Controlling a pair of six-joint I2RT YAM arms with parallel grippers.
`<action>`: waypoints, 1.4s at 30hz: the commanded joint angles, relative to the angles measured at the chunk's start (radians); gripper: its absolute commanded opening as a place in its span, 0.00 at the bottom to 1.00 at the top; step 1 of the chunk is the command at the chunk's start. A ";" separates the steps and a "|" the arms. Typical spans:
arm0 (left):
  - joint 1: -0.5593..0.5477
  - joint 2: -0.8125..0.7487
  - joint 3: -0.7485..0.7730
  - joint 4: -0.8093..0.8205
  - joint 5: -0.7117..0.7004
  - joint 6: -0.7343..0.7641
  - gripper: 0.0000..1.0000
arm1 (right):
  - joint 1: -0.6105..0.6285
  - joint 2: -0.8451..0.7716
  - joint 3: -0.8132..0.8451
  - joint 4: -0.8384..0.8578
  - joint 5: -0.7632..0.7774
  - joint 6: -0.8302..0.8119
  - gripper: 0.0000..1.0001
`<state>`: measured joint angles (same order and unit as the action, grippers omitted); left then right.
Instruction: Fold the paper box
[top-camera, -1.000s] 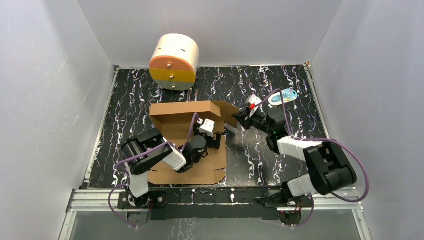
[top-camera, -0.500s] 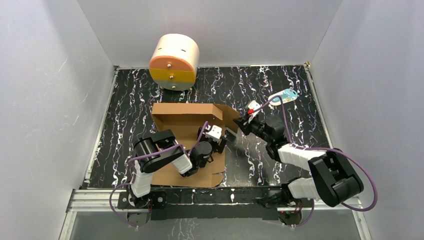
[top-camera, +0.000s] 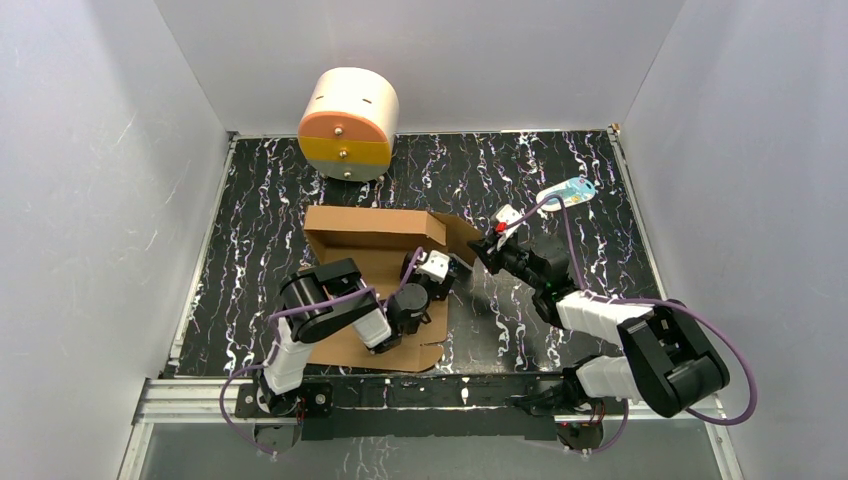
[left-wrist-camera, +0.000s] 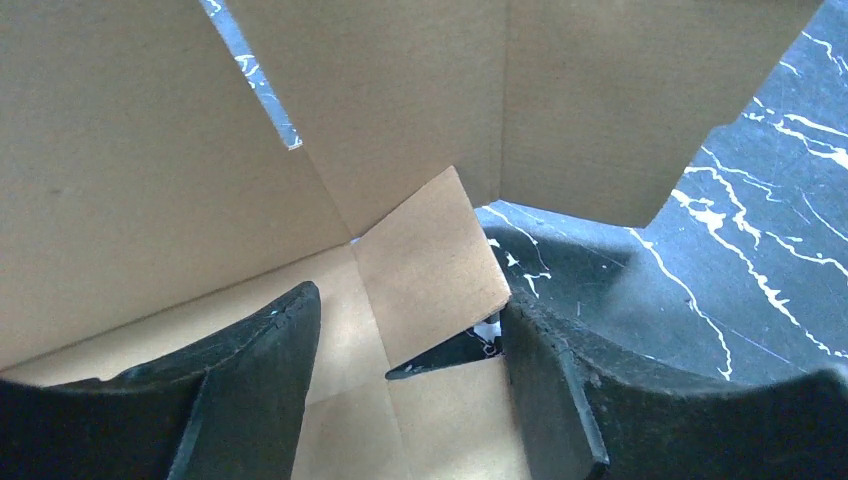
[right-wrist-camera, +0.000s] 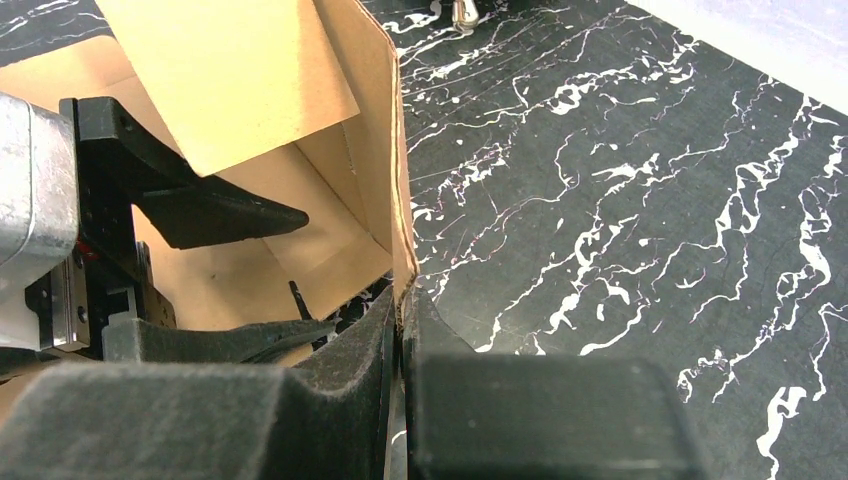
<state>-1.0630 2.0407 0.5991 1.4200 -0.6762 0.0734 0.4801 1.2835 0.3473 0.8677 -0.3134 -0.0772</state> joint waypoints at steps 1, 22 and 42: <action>0.005 -0.033 -0.025 0.133 -0.091 0.030 0.61 | 0.006 -0.035 -0.009 0.030 0.022 -0.007 0.11; 0.117 -0.111 -0.112 0.045 0.012 -0.277 0.45 | 0.010 -0.087 0.012 -0.064 0.012 0.039 0.14; 0.118 -0.042 -0.097 0.007 0.052 -0.325 0.38 | 0.128 -0.099 0.127 -0.187 0.066 0.225 0.25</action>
<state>-0.9512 1.9835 0.4923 1.4231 -0.6132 -0.2291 0.5804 1.2083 0.4236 0.6586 -0.2546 0.1097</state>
